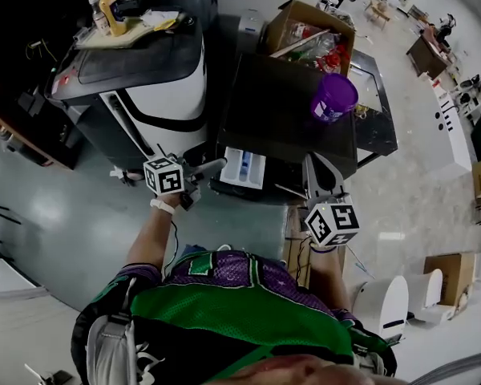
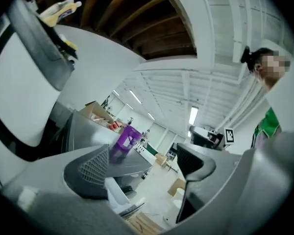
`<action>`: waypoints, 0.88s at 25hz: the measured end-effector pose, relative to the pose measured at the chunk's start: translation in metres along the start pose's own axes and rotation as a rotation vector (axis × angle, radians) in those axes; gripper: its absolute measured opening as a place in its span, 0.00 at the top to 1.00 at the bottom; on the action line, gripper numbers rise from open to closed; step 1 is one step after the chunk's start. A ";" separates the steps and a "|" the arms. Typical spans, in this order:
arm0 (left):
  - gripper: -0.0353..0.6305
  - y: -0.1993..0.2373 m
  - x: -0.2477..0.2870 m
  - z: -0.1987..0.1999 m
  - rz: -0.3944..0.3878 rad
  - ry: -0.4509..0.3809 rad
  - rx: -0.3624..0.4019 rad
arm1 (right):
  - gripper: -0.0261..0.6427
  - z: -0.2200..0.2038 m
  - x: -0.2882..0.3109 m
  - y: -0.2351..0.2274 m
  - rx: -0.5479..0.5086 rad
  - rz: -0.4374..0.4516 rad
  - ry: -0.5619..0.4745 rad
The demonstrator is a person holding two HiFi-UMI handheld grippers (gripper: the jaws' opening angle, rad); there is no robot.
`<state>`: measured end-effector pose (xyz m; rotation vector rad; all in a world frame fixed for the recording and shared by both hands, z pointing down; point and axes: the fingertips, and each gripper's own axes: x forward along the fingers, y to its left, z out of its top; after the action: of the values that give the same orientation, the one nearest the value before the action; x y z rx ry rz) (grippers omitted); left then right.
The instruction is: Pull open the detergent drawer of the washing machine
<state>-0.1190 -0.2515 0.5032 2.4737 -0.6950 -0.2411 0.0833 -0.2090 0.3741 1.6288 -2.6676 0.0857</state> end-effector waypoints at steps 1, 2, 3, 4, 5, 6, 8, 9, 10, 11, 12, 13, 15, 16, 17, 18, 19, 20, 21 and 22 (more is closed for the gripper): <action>0.29 -0.008 0.004 0.009 -0.007 0.009 0.049 | 0.96 0.003 0.000 -0.001 -0.002 -0.008 -0.007; 0.29 -0.016 0.008 0.017 -0.010 0.015 0.094 | 0.96 0.005 -0.001 -0.002 -0.001 -0.015 -0.013; 0.29 -0.023 0.011 0.025 -0.010 0.018 0.138 | 0.96 0.007 -0.001 -0.003 0.000 -0.021 -0.019; 0.29 -0.031 0.014 0.031 -0.008 0.020 0.180 | 0.96 0.008 -0.002 -0.004 0.001 -0.026 -0.025; 0.29 -0.038 0.016 0.038 -0.005 0.022 0.217 | 0.96 0.010 -0.002 -0.004 0.002 -0.030 -0.030; 0.29 -0.044 0.018 0.043 -0.005 0.021 0.243 | 0.96 0.011 -0.003 -0.004 0.003 -0.033 -0.034; 0.29 -0.056 0.019 0.056 -0.018 0.001 0.248 | 0.96 0.015 -0.004 -0.004 0.007 -0.038 -0.045; 0.30 -0.062 0.019 0.062 -0.027 -0.016 0.238 | 0.96 0.017 -0.005 -0.003 0.009 -0.039 -0.052; 0.30 -0.067 0.018 0.069 -0.030 -0.032 0.234 | 0.96 0.019 -0.006 -0.002 0.010 -0.040 -0.058; 0.30 -0.072 0.017 0.075 -0.027 -0.045 0.240 | 0.96 0.022 -0.006 -0.002 0.010 -0.041 -0.066; 0.30 -0.076 0.017 0.080 -0.019 -0.054 0.255 | 0.96 0.024 -0.006 -0.002 0.010 -0.041 -0.073; 0.31 -0.080 0.017 0.085 -0.011 -0.061 0.273 | 0.96 0.027 -0.006 -0.001 0.009 -0.041 -0.080; 0.42 -0.086 0.018 0.094 0.004 -0.076 0.317 | 0.96 0.033 -0.006 -0.001 0.004 -0.040 -0.092; 0.50 -0.090 0.018 0.098 0.012 -0.084 0.341 | 0.96 0.036 -0.006 -0.001 0.001 -0.038 -0.097; 0.54 -0.093 0.018 0.102 0.021 -0.089 0.368 | 0.96 0.039 -0.006 0.000 -0.002 -0.036 -0.101; 0.57 -0.096 0.018 0.104 0.029 -0.090 0.396 | 0.96 0.041 -0.006 0.001 -0.006 -0.033 -0.104; 0.59 -0.100 0.019 0.106 0.037 -0.087 0.425 | 0.96 0.044 -0.006 0.002 -0.010 -0.030 -0.107; 0.62 -0.103 0.020 0.108 0.046 -0.084 0.451 | 0.96 0.046 -0.006 0.003 -0.012 -0.027 -0.110; 0.65 -0.106 0.021 0.109 0.059 -0.082 0.474 | 0.96 0.048 -0.006 0.003 -0.015 -0.025 -0.113; 0.70 -0.108 0.021 0.111 0.073 -0.082 0.494 | 0.96 0.050 -0.007 0.003 -0.018 -0.024 -0.115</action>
<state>-0.0887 -0.2370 0.3505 2.9076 -0.9740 -0.1560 0.0846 -0.2044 0.3241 1.7100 -2.7219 -0.0335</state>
